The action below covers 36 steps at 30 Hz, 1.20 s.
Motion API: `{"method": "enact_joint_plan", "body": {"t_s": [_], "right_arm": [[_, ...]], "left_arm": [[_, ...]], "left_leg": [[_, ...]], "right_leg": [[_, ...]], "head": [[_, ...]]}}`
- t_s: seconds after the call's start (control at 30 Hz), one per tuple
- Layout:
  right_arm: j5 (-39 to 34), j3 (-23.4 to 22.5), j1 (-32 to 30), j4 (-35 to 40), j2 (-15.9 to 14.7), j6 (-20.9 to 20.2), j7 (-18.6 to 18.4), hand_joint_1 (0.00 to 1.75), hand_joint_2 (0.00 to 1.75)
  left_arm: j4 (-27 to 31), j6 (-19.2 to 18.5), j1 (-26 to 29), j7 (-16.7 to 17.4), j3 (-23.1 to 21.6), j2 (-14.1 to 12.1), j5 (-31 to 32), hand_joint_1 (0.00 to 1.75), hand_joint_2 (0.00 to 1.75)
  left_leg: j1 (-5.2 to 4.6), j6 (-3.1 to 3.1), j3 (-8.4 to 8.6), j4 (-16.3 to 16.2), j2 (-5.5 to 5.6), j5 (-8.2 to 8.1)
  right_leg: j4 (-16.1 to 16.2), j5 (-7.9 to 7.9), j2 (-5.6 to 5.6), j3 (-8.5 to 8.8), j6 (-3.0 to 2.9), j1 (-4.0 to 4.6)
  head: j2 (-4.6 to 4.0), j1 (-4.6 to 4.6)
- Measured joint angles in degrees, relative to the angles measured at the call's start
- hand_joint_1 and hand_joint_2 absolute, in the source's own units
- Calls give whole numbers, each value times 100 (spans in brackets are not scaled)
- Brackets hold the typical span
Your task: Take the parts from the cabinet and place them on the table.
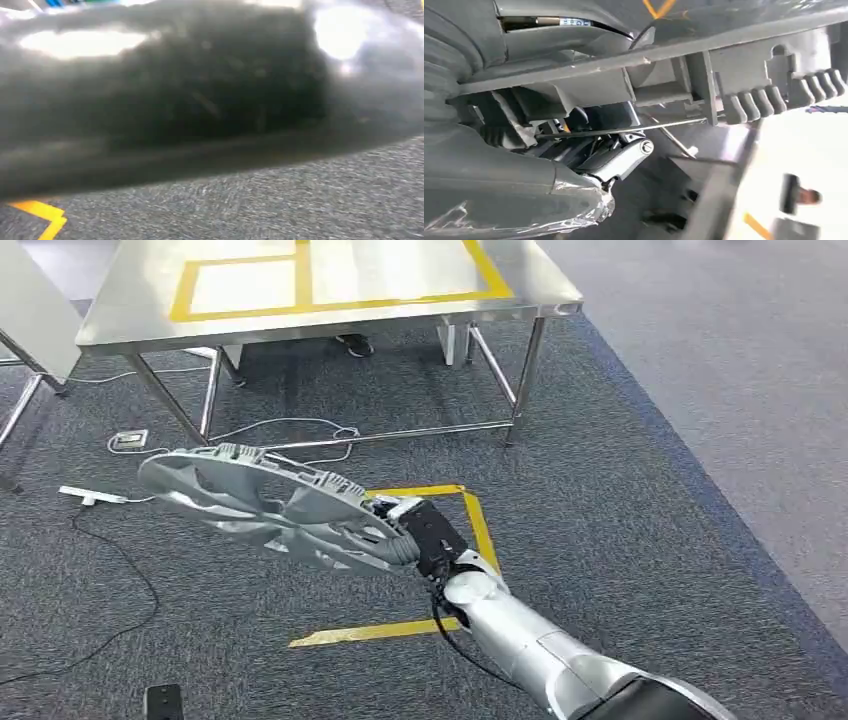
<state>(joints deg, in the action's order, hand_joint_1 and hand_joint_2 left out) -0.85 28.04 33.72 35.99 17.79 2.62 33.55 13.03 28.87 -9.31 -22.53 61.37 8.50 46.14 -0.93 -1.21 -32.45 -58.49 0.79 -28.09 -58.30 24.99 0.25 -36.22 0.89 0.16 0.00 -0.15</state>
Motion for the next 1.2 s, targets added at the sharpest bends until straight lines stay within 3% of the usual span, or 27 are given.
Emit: {"method": "enact_joint_plan", "body": {"t_s": [0.07,0.13,0.7,0.73,0.77,0.8,0.83,0.87,0.9,0.97,1.0,1.03,1.07,1.1,1.17,1.2], "right_arm": [[33,-26,75,142,-4,-2,-59,175,175],[59,-26,119,243,2,-48,-107,175,175],[72,2,67,252,116,-114,-63,175,175],[70,4,63,254,118,-81,-15,175,175],[70,4,56,254,129,-66,-2,175,175],[63,4,38,285,135,-59,9,175,175],[35,4,0,289,135,-120,0,175,175],[35,7,-30,289,135,-138,-11,175,175],[35,9,-57,289,135,-157,-24,175,175],[37,20,-91,285,146,-173,-35,175,175],[37,24,-93,282,153,-175,-35,175,175],[35,31,-90,271,155,-179,-33,175,175],[28,31,-76,263,164,-184,-31,175,175],[24,29,-107,256,184,-181,-27,175,175],[24,28,-118,241,194,-177,-40,175,175],[20,24,-124,239,201,-173,-42,175,175]], "left_arm": [[0,15,-29,0,-4,-4,4,0,0],[0,42,-55,0,-13,2,-4,0,0],[0,74,-71,0,-28,-9,-72,0,0],[0,59,-71,-2,-33,-15,-72,0,0],[0,50,-72,-4,-39,-33,-72,0,0],[2,63,-72,-9,-87,-26,-70,0,0],[2,109,-77,2,-92,-33,-96,0,0],[2,118,-73,13,-92,-33,-118,0,0],[2,129,-65,15,-92,-22,-122,0,0],[2,131,-61,15,-92,-17,-127,0,0],[2,129,-63,15,-92,-17,-129,0,0],[2,131,-75,15,-92,-28,-131,0,0],[2,133,-82,15,-92,-28,-133,0,0],[2,133,-71,15,-92,-28,-133,0,0],[2,147,-67,15,-92,-35,-144,0,0],[2,149,-77,15,-92,-37,-144,0,0]], "left_leg": [[-10,-28,-1,18,0,10],[7,24,11,65,0,44],[2,19,11,61,3,43],[-33,-27,2,25,2,17],[-29,-126,5,113,2,1],[30,-241,233,274,-12,46],[34,-225,277,259,-13,29],[41,-198,293,257,-4,8],[58,-163,319,253,5,-22],[109,-71,397,211,28,-119],[130,-17,449,179,30,-189],[127,19,433,161,27,-205],[122,75,366,107,25,-250],[132,106,375,99,8,-275],[136,158,390,102,10,-282],[148,180,278,-85,-13,-247]], "right_leg": [[14,-16,2,5,24,-8],[10,-7,8,5,-69,10],[35,-17,-3,23,-44,3],[103,-43,-6,43,8,-26],[68,-90,-13,76,93,-24],[-367,59,-10,-141,159,-10],[-1582,627,-7,-834,145,-57],[-1636,597,-11,-910,177,-81],[-1474,445,-16,-862,173,-100],[-556,-149,-21,-473,232,-138],[-102,-356,-16,-290,286,-160],[-110,-146,23,-294,276,-96],[-46,-120,29,-196,133,-89],[-56,-184,30,-253,85,-81],[-91,-154,24,-222,24,-85],[-43,-150,16,-180,11,-108]], "head": [[0,4],[0,7],[0,9],[0,9],[0,0],[0,39],[0,46],[0,37],[0,39],[0,44],[0,44],[0,48],[0,59],[0,31],[0,37],[0,30]]}}
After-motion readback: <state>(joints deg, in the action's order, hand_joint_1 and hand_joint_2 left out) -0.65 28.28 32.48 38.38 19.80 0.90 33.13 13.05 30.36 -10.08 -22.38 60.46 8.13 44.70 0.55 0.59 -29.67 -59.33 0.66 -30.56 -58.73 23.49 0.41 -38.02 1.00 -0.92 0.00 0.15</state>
